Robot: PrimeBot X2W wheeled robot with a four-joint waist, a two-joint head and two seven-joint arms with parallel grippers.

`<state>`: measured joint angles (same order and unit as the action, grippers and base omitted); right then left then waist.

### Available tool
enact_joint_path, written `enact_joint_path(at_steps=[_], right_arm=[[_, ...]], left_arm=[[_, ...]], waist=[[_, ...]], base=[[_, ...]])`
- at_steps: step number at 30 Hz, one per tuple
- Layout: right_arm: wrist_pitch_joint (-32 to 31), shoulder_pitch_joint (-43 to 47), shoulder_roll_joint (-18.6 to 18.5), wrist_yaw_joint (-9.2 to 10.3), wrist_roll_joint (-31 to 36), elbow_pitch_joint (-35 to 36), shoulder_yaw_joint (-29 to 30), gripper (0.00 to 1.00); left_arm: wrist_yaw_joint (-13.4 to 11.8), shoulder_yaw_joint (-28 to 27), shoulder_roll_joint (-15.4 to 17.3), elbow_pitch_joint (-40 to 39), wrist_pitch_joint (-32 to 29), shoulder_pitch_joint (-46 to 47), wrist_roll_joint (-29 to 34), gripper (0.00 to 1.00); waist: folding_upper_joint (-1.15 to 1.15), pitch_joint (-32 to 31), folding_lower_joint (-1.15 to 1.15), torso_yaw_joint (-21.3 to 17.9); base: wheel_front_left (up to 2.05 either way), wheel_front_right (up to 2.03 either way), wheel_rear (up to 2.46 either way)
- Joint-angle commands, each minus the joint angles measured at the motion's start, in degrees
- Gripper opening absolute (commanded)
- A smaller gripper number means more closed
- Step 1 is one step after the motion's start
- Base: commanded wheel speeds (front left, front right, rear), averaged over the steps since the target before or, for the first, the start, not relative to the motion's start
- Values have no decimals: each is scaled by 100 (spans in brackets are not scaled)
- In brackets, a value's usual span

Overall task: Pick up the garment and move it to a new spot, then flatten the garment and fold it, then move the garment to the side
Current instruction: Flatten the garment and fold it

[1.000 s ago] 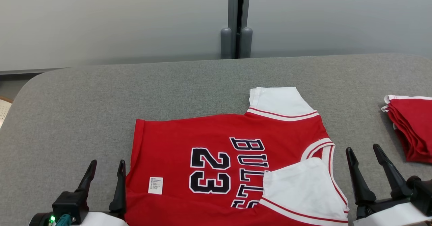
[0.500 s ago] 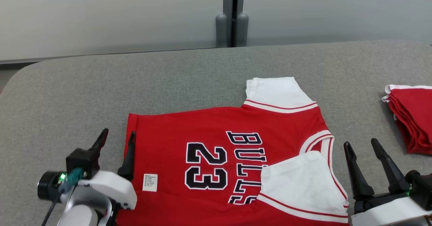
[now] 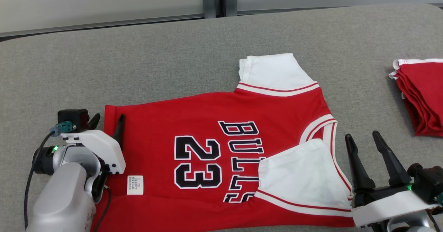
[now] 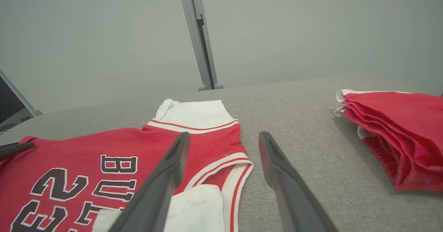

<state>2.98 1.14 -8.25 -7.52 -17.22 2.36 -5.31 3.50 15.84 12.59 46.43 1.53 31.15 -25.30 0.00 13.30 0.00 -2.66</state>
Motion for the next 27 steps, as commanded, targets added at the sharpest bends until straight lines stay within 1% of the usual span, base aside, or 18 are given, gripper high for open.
enact_joint_path(at_steps=[1, 3, 4, 5, 6, 12, 16, 17, 21, 27], right_arm=[[54, -78, 19, 7, -39, -43, 8, 100], [65, -113, 31, 7, -40, -99, 22, 100], [70, -129, 33, 7, -50, -117, 23, 100], [70, -145, 43, 7, -79, -151, 31, 100], [75, -158, 38, 7, -97, -183, 40, 100], [58, -315, -35, 7, -193, -350, 140, 100], [1, -652, -153, 7, -264, -604, 246, 100], [28, -945, -267, 7, -298, -801, 252, 100], [39, -1634, -490, 5, -392, -1316, 179, 100], [-56, -2886, -781, 5, -571, -2280, -167, 100]], left_arm=[[53, -26, 10, 226, 71, 200, -70, 100], [105, -23, 0, 548, 159, 371, -89, 100], [131, -26, -16, 678, 204, 437, -118, 73], [159, -20, -25, 805, 240, 504, -118, 25], [191, -18, -47, 926, 253, 560, -154, 0], [290, 57, -91, 1254, 526, 819, -182, 0], [331, 104, -143, 1389, 739, 982, -208, 0], [343, 134, -177, 1442, 822, 1067, -232, 0], [373, 256, -368, 1478, 927, 1276, -240, 0], [399, 489, -671, 1465, 1049, 1595, -311, 0]], waist=[[0, 70, 0, -54], [0, 95, 0, -69], [0, 102, 0, -77], [0, 110, 0, -83], [0, 116, 0, -85], [0, 135, 0, -46], [0, 192, 0, 37], [0, 256, 0, 106], [0, 485, 0, 386], [0, 855, 0, 899]], base=[[0, 0, 0], [0, 0, 0], [0, 0, 0], [0, 0, 0], [0, 0, 0], [0, 0, 0], [0, 0, 0], [0, 0, 0], [0, 0, 0], [0, 0, 0]])
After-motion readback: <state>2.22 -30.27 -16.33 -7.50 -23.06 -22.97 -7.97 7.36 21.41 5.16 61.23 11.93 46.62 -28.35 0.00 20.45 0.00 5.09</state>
